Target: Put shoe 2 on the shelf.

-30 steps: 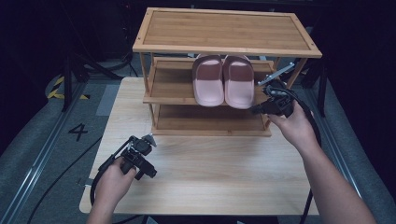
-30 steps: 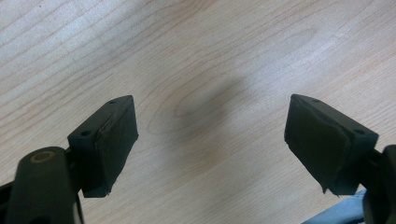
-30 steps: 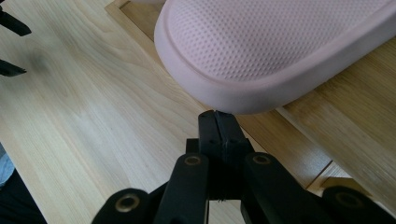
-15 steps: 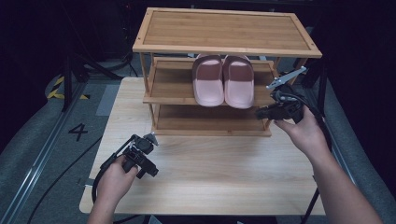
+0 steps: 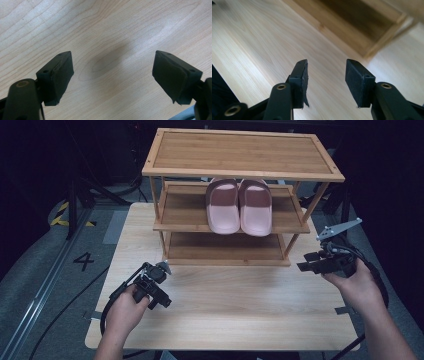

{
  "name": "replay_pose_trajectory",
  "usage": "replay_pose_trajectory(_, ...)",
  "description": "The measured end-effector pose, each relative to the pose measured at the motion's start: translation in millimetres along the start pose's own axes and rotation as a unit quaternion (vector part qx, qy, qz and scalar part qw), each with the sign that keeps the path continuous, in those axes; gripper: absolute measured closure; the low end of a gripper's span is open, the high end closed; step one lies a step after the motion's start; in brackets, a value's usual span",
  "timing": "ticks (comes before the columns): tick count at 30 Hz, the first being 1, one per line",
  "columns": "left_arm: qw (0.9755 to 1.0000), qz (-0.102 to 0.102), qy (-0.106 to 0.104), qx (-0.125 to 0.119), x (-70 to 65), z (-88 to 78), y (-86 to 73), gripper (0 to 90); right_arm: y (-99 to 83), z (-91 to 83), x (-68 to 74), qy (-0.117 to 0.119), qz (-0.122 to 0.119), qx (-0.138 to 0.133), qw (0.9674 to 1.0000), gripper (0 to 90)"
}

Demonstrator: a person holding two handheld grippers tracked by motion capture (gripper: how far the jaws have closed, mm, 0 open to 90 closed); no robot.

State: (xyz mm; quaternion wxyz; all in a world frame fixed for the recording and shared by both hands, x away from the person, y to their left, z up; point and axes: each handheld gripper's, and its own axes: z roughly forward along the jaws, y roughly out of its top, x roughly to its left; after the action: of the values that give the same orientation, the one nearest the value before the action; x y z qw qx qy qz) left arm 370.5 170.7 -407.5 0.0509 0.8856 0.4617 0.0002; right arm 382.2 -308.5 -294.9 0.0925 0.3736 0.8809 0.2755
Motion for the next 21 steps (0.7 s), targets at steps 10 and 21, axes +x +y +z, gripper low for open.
replay_pose_trajectory(10, 1.0, 0.0, 0.001, 0.004, -0.6, 0.5, -0.5, 17.7, -50.7, 36.2, -19.1, 0.004, 0.032, 0.021, 0.9993, 44.3)
replay_pose_trajectory(21, 1.0, 0.004, 0.002, 0.006, -1.3, 3.1, 0.8, 17.7, -92.4, 87.4, -32.2, -0.001, 0.074, 0.003, 0.9973, 46.3)
